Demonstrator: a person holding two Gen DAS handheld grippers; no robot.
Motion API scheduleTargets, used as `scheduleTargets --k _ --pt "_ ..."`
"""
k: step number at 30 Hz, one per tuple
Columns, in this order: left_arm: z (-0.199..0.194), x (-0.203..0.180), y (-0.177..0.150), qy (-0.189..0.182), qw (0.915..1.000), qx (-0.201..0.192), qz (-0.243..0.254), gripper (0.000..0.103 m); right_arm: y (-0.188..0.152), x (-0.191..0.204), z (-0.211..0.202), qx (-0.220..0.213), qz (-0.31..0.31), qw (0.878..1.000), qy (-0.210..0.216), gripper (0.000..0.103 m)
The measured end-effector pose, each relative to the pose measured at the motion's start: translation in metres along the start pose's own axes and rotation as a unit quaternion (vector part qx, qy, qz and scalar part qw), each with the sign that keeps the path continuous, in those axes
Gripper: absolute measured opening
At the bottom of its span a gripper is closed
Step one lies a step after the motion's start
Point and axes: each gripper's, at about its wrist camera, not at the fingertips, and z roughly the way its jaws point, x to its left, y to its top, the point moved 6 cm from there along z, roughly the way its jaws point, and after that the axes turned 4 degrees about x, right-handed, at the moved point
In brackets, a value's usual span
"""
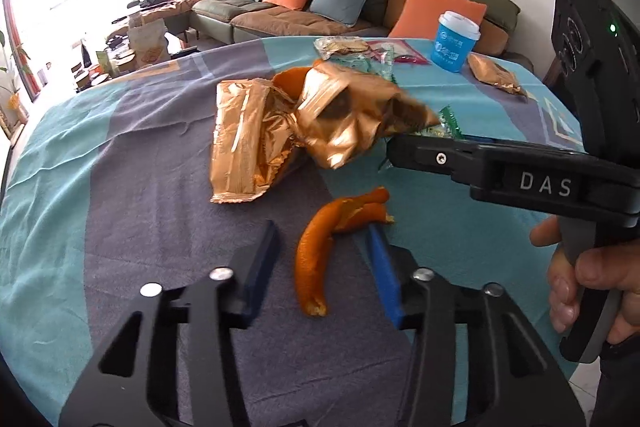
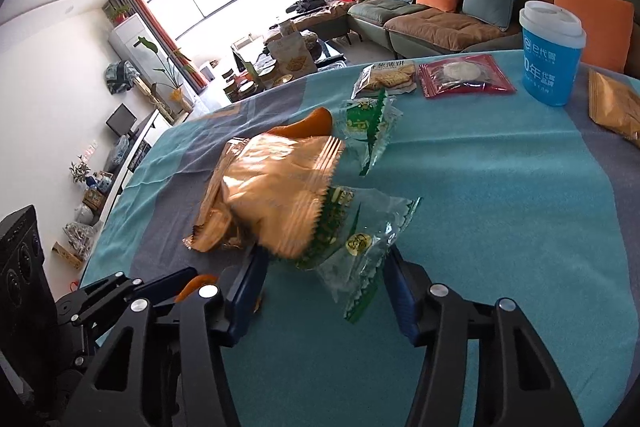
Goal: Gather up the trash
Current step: 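Grasp the orange peel with the left tool while the right tool grasps the green snack wrapper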
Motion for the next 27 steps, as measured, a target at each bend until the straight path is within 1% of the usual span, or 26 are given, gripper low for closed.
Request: scheduleTargets --k 1,3,4,11,18,23,27 --pt "0.0 0.0 0.0 -0.002 1.0 0.0 0.001 0.031 -0.002 -0.001 -0.002 -0.002 0.003 1.0 0.002 0.053" --pt "-0.001 -0.001 -0.001 -0.008 1.0 0.001 0.001 0.018 -0.007 -0.003 -0.006 -0.003 0.009 1.0 0.006 0.052" --pt "-0.001 -0.001 -0.002 -0.012 0.9999 0.002 0.002 0.015 -0.008 -0.003 -0.009 -0.004 0.01 1.0 0.006 0.052" --pt "-0.009 -0.006 -0.01 -0.031 0.9995 -0.001 0.002 0.014 -0.023 -0.009 -0.029 -0.016 0.017 1.0 -0.008 0.052" --pt "-0.032 -0.005 -0.027 -0.046 0.9988 -0.012 -0.009 0.014 -0.043 -0.015 -0.054 -0.03 0.025 0.999 -0.022 0.052" --pt "-0.054 -0.001 -0.035 -0.048 0.9983 -0.03 -0.015 0.014 -0.057 -0.008 -0.069 -0.036 0.02 0.999 -0.027 0.052" --pt "-0.081 0.008 -0.04 -0.046 0.9971 -0.055 -0.025 0.014 -0.066 -0.005 -0.085 -0.047 0.018 0.998 -0.028 0.052"
